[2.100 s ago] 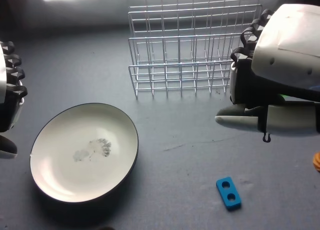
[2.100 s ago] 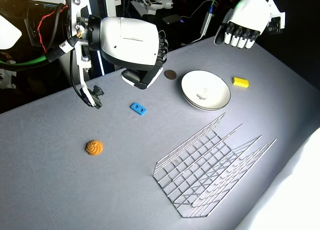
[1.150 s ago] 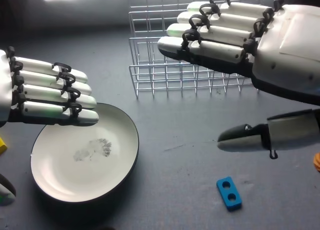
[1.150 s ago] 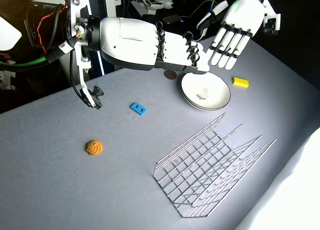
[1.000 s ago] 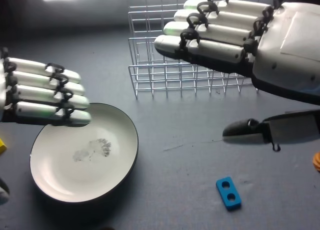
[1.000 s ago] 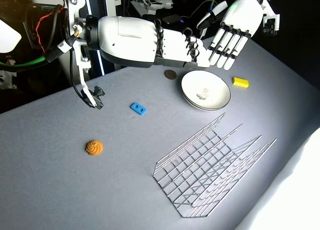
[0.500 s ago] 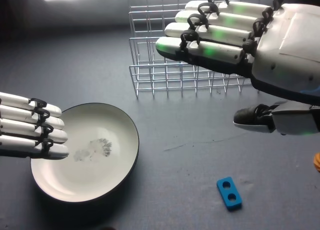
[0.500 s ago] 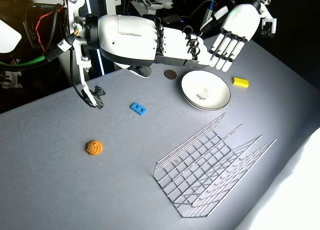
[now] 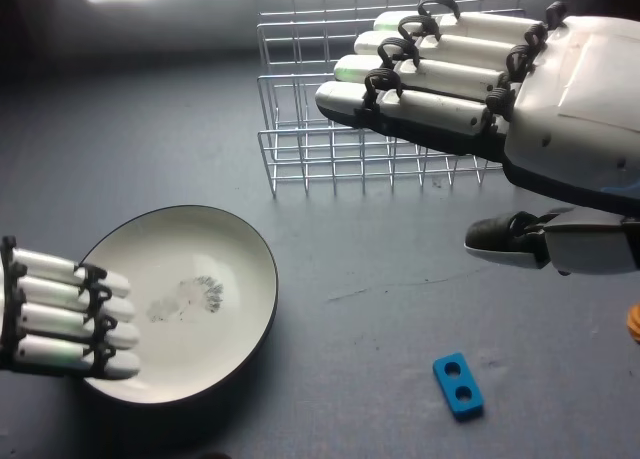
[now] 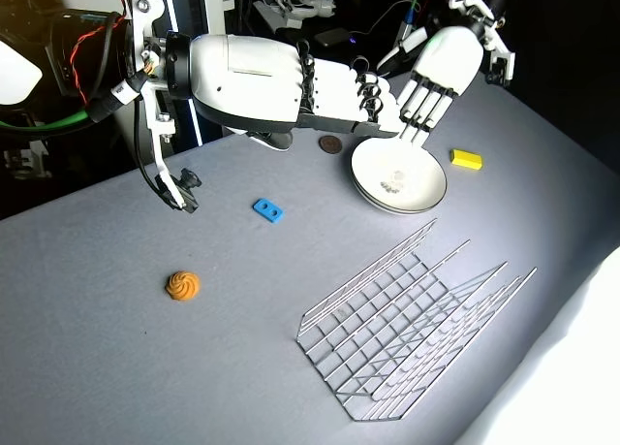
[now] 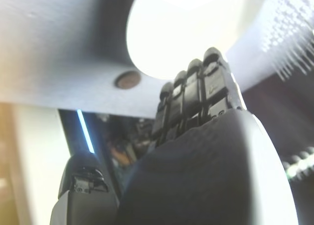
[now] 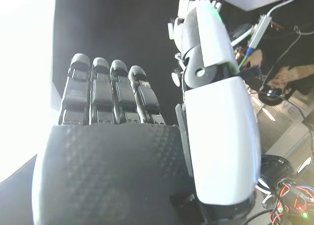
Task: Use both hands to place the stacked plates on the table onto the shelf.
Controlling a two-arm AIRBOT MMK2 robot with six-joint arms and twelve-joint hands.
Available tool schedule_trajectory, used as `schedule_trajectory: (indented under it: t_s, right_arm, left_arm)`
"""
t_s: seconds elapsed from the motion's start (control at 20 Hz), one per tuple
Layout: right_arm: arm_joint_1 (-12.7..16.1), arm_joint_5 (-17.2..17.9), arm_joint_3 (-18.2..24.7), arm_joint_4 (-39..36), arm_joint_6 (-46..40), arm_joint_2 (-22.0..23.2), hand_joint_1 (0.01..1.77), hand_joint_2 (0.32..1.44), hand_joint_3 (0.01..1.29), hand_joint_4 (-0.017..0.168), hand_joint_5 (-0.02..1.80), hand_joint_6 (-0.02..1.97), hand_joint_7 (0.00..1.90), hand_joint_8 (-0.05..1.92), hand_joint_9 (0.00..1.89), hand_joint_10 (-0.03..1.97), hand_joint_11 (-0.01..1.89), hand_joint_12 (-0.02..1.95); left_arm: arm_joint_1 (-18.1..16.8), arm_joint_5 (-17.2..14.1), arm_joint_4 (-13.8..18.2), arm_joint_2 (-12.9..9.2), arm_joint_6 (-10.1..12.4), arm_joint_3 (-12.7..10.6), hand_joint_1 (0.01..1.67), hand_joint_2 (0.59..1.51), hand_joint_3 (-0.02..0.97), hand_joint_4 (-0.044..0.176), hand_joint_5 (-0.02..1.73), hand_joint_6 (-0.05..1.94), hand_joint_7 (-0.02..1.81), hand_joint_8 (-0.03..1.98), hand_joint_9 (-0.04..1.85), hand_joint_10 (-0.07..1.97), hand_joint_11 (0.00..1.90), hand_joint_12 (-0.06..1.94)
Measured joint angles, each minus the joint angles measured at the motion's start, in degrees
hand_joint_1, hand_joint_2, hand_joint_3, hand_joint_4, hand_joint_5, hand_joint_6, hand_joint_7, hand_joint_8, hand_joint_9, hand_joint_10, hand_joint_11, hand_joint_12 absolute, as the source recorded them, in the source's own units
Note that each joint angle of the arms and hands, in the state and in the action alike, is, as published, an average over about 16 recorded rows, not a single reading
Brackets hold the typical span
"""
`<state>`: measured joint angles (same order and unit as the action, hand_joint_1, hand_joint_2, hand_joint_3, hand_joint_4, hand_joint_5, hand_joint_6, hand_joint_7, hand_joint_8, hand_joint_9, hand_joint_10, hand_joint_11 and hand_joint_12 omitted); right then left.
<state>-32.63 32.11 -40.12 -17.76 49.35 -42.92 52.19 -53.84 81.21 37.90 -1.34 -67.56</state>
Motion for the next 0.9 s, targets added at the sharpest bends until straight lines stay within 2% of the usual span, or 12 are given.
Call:
schedule_trajectory:
  t_s: [0.2,0.45,0.9]
  right_arm:
    - [-0.1,-0.3,0.0,0.0,0.1,-0.2,1.15,1.08,0.02,0.001,0.02,0.03,0.01,0.02,0.01,0.02,0.02,0.01]
    - [-0.1,-0.4,-0.1,0.2,0.2,-0.9,1.12,1.09,0.02,0.001,0.03,0.03,0.01,0.02,0.01,0.02,0.02,0.01]
    - [0.0,-0.7,-2.0,0.7,0.2,-4.1,0.51,1.12,0.02,0.0,0.02,0.03,0.01,0.02,0.01,0.02,0.02,0.01]
  left_arm:
    - [2.8,1.9,-1.7,1.4,-1.7,-0.4,0.02,1.076,0.021,0.0,0.06,0.01,0.06,-0.01,0.04,0.0,0.02,0.01]
    - [4.4,4.4,-2.7,2.8,-2.0,-1.3,0.02,1.074,0.021,0.0,0.07,0.01,0.07,-0.01,0.04,0.0,0.02,0.01]
    - [5.5,7.4,-3.0,4.6,-0.5,-2.9,0.02,1.074,0.02,0.0,0.06,0.0,0.05,-0.01,0.03,0.0,0.02,0.01]
